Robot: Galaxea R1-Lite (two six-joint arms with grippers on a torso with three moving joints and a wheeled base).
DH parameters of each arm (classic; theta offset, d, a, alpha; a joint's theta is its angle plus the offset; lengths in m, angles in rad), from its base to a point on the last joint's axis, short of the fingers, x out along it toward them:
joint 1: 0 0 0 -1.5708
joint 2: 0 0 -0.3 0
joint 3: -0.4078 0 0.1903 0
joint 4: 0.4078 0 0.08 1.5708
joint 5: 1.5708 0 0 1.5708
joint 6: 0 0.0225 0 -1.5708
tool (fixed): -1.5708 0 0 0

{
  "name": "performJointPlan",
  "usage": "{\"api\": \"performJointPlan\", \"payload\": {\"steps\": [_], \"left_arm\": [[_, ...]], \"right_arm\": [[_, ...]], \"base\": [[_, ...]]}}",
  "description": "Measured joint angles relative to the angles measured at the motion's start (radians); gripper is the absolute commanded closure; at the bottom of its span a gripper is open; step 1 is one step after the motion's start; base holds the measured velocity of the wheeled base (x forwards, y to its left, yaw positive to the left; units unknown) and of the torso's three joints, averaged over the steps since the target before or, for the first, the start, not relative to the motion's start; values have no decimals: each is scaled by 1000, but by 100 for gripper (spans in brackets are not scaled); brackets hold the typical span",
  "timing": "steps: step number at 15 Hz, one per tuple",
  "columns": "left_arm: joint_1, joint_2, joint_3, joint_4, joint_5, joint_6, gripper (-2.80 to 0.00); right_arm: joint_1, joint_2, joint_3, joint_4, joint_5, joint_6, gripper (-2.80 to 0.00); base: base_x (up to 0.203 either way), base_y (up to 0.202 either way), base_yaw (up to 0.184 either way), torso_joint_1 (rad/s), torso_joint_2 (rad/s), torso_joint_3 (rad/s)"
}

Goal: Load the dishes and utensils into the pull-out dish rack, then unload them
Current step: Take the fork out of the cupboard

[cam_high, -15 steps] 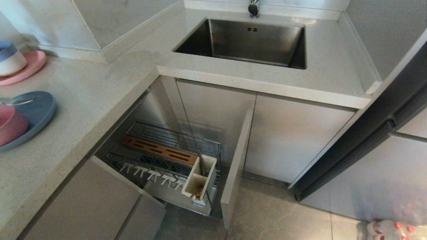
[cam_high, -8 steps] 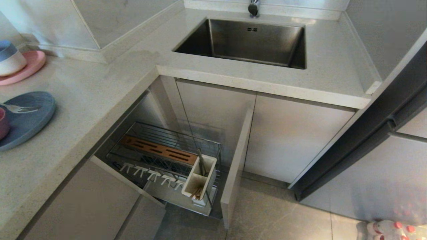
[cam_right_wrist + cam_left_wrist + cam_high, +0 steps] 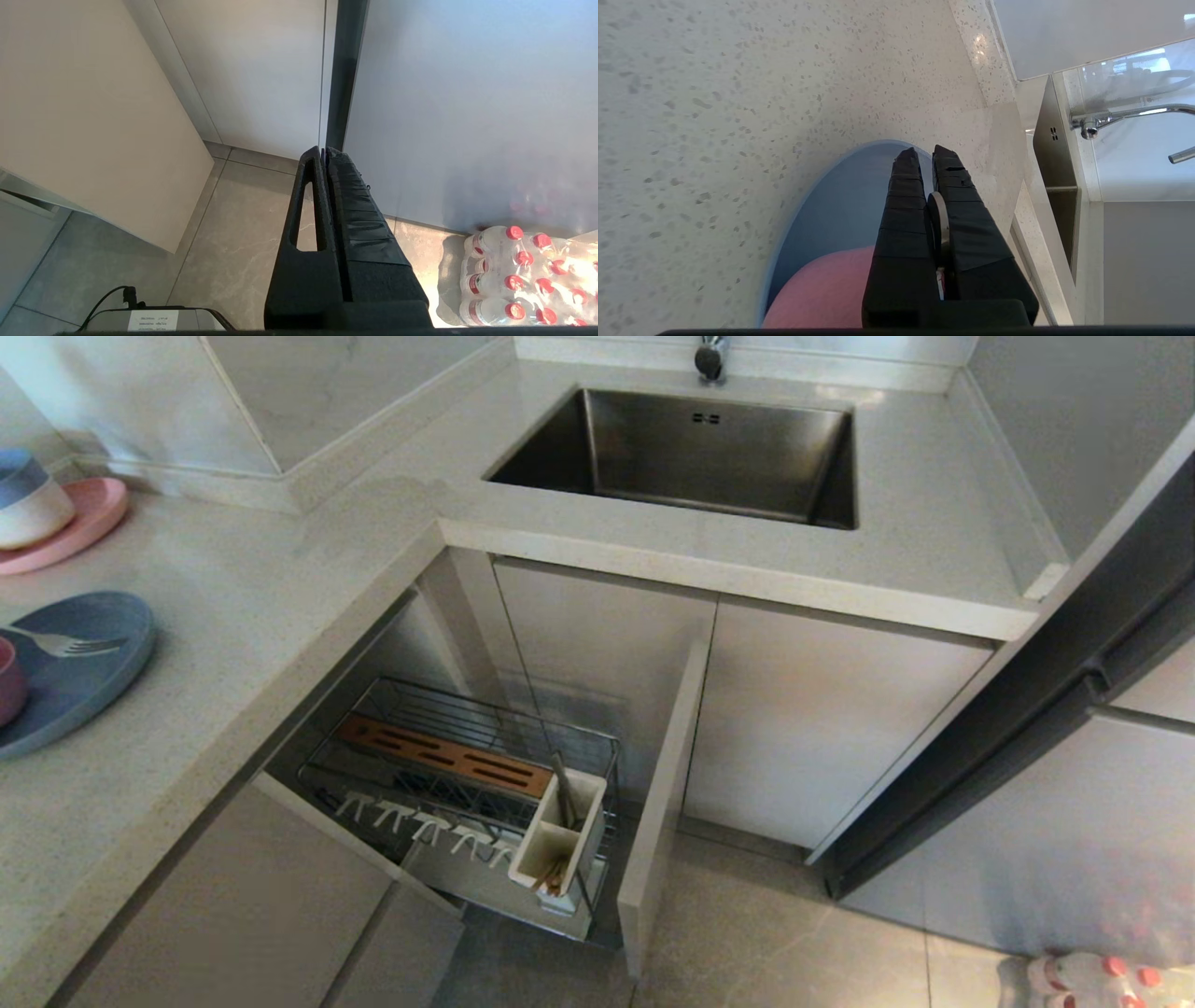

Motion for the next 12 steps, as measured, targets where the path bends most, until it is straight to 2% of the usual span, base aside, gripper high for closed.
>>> {"api": "performJointPlan", "payload": {"steps": [3, 4, 12], "left_arm": [[-3, 1, 0, 0, 9, -1, 0], [-3, 1, -1, 0, 14, 0, -274], [-2, -12, -10, -5, 27, -3, -280]], "right_arm": [[0, 0, 0, 0, 0, 0, 0], [0, 0, 0, 0, 0, 0, 0], [0, 0, 0, 0, 0, 0, 0]], "base": [[0, 0, 0, 0, 0, 0], [0, 0, 0, 0, 0, 0], [0, 0, 0, 0, 0, 0]]}}
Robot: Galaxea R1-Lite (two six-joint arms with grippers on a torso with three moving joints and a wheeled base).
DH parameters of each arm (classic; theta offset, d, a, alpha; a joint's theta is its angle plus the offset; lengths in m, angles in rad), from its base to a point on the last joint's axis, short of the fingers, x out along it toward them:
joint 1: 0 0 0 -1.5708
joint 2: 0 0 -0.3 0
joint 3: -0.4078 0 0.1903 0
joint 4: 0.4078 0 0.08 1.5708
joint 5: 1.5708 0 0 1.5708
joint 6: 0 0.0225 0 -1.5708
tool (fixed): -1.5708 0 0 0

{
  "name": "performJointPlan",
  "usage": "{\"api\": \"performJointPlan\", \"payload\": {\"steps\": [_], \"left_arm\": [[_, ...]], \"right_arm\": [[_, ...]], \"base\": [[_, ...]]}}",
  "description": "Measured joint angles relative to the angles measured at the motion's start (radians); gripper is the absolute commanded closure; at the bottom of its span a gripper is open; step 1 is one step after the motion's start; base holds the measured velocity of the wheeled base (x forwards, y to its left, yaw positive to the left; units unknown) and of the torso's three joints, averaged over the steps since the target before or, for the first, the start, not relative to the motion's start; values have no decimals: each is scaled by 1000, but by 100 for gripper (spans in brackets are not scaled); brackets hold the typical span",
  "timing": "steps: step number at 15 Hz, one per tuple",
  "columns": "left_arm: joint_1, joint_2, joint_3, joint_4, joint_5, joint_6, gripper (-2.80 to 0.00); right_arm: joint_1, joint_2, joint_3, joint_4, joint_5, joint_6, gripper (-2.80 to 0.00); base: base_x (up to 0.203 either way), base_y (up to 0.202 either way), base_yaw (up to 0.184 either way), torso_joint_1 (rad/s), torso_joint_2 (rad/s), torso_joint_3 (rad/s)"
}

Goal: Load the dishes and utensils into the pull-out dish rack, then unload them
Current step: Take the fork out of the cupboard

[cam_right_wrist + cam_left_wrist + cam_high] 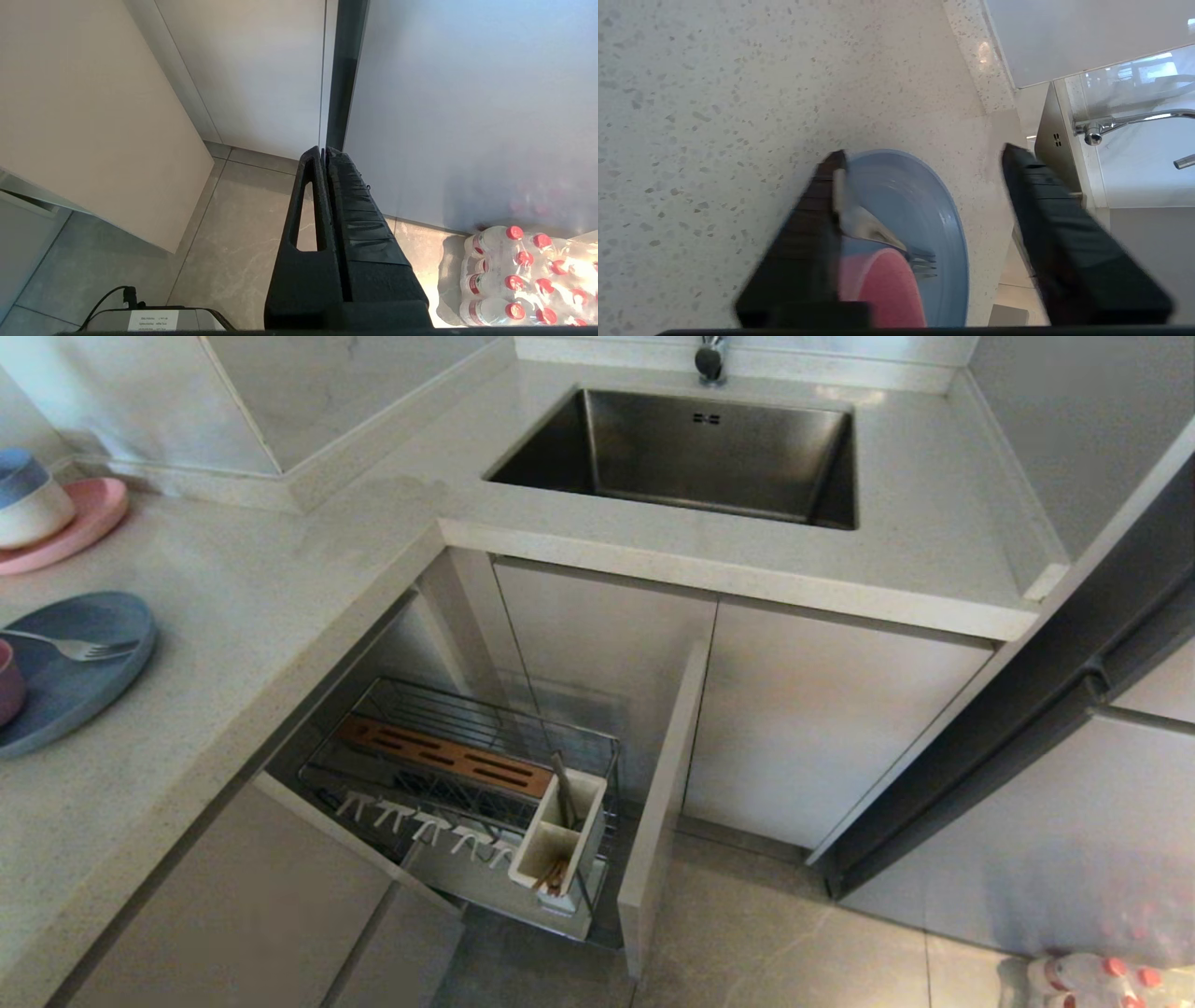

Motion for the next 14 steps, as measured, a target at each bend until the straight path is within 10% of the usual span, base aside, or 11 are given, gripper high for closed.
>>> {"api": "performJointPlan", "payload": {"steps": [14], "left_arm": [[3, -77, -51, -10, 70, 4, -280]], "right_arm": [[0, 0, 0, 0, 0, 0, 0]], "base": [[0, 0, 0, 0, 0, 0]]}}
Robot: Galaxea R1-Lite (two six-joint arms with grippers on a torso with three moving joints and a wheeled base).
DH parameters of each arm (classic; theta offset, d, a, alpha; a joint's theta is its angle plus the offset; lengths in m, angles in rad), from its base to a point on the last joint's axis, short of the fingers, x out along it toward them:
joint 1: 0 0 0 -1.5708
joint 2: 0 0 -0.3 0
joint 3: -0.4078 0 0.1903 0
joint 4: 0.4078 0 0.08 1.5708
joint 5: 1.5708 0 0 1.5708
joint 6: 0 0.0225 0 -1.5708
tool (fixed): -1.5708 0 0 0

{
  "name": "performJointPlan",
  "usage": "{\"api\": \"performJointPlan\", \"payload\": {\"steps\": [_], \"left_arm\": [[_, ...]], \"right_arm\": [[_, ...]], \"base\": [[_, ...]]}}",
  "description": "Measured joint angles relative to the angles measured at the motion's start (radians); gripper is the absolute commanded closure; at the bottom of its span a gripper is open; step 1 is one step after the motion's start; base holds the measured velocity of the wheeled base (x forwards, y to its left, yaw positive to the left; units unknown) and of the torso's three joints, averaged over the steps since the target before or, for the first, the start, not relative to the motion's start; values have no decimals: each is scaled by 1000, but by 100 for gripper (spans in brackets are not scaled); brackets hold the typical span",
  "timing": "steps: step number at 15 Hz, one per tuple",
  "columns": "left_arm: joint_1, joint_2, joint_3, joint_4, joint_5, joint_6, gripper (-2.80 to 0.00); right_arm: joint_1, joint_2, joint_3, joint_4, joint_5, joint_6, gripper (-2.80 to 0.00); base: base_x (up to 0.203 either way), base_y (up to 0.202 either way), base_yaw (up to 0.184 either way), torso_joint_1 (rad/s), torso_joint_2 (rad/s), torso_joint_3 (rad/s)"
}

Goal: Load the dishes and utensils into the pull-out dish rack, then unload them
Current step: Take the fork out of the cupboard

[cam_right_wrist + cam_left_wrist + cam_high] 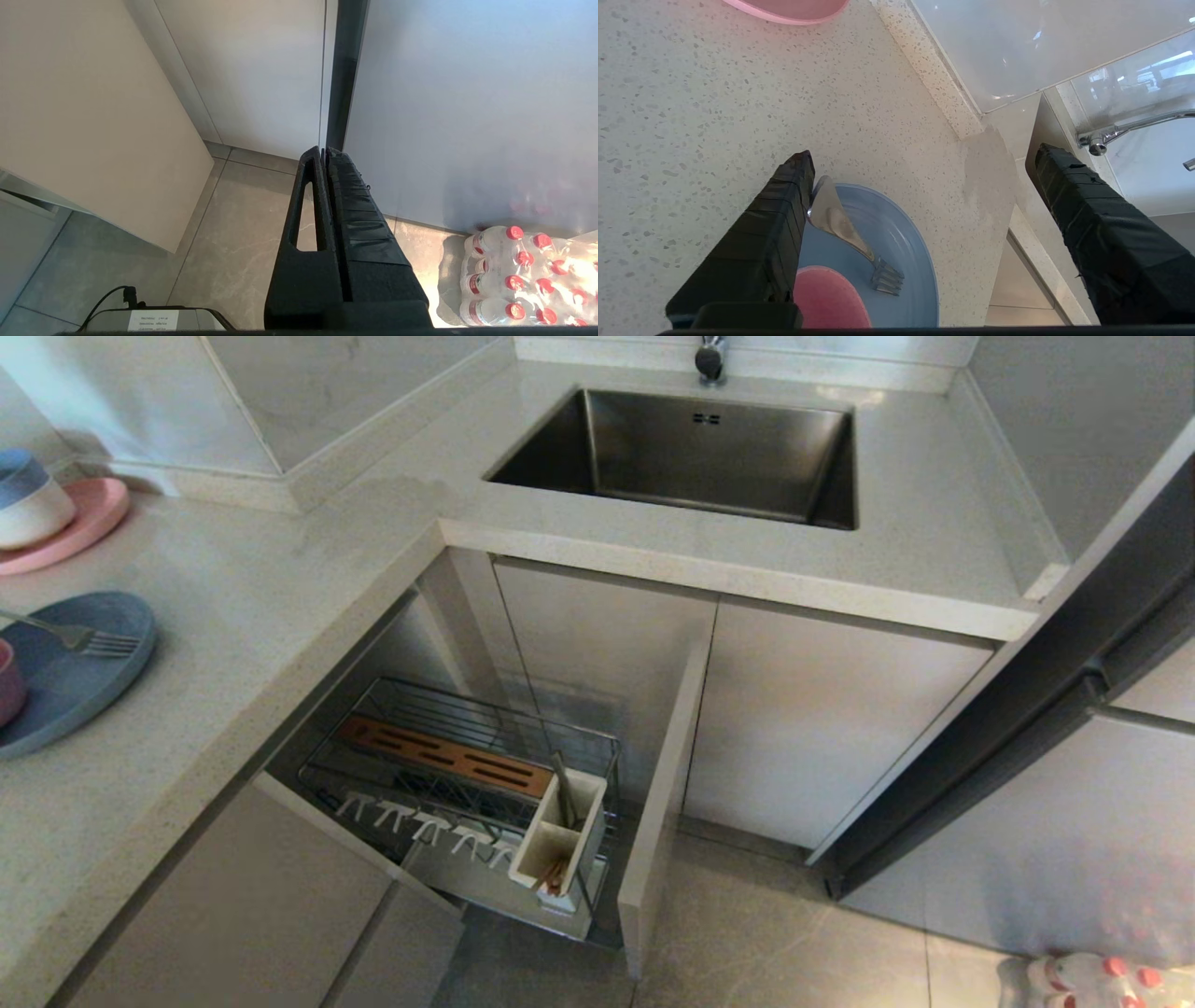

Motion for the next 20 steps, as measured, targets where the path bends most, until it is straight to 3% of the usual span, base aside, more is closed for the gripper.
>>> {"api": "performJointPlan", "payload": {"steps": [10, 20], "left_arm": [[-23, 86, -44, 1, 9, 26, -280], [-10, -74, -32, 16, 170, 26, -280]], "right_arm": [[0, 0, 0, 0, 0, 0, 0], [0, 0, 0, 0, 0, 0, 0]], "base": [[0, 0, 0, 0, 0, 0], [0, 0, 0, 0, 0, 0]]}}
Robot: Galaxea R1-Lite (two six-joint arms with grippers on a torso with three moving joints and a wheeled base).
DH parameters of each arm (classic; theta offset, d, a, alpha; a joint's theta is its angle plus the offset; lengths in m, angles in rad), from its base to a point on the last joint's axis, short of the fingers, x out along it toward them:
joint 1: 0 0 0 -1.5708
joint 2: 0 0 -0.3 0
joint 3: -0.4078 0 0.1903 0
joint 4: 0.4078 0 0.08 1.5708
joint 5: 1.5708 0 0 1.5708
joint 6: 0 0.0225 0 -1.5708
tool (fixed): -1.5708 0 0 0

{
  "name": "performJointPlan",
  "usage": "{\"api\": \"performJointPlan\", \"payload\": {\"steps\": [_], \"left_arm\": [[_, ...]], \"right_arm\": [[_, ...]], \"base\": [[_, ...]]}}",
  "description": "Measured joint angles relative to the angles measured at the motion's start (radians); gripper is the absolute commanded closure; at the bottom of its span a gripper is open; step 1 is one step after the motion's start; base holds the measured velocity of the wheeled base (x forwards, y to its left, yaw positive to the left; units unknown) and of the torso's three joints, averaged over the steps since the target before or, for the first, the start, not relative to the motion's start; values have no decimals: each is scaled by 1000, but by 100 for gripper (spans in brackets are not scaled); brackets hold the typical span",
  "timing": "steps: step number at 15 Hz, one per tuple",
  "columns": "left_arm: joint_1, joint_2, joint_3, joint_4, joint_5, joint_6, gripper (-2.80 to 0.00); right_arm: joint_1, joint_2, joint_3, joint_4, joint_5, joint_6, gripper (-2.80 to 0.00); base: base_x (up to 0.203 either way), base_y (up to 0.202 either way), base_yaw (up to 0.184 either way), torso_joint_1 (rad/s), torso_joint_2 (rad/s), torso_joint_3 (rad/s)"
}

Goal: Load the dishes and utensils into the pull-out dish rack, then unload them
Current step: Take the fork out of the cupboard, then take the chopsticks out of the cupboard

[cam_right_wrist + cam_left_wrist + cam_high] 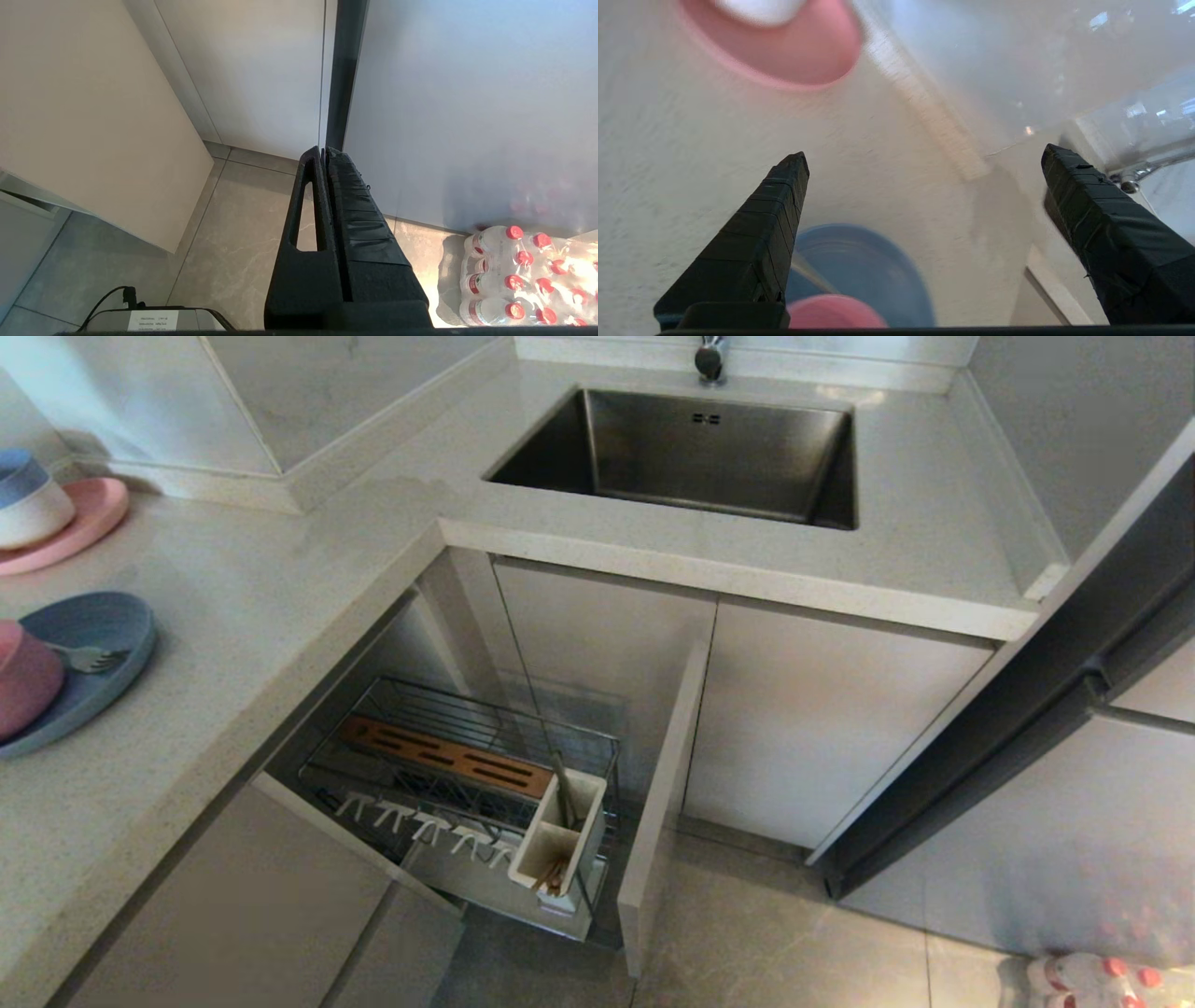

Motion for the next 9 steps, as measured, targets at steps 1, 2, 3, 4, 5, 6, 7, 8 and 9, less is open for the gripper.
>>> {"api": "performJointPlan", "payload": {"steps": [1, 2, 3, 4, 5, 6, 7, 8, 9], "left_arm": [[3, -29, 2, 6, 5, 0, -280], [5, -58, 5, 21, 8, 0, -280], [6, -92, 7, 46, 11, 0, -280], [7, -127, 8, 77, 14, 0, -280], [7, -161, 8, 113, 14, 1, -280], [3, -199, 8, 160, 15, 0, -280], [-4, -240, 6, 215, 15, 1, -280], [-16, -275, 4, 267, 16, 1, -280], [-37, -315, 3, 333, 18, 0, -280]], "right_arm": [[0, 0, 0, 0, 0, 0, 0], [0, 0, 0, 0, 0, 0, 0], [0, 0, 0, 0, 0, 0, 0], [0, 0, 0, 0, 0, 0, 0], [0, 0, 0, 0, 0, 0, 0], [0, 0, 0, 0, 0, 0, 0], [0, 0, 0, 0, 0, 0, 0], [0, 0, 0, 0, 0, 0, 0], [0, 0, 0, 0, 0, 0, 0]], "base": [[0, 0, 0, 0, 0, 0], [0, 0, 0, 0, 0, 0], [0, 0, 0, 0, 0, 0], [0, 0, 0, 0, 0, 0], [0, 0, 0, 0, 0, 0], [0, 0, 0, 0, 0, 0], [0, 0, 0, 0, 0, 0], [0, 0, 0, 0, 0, 0], [0, 0, 0, 0, 0, 0]]}}
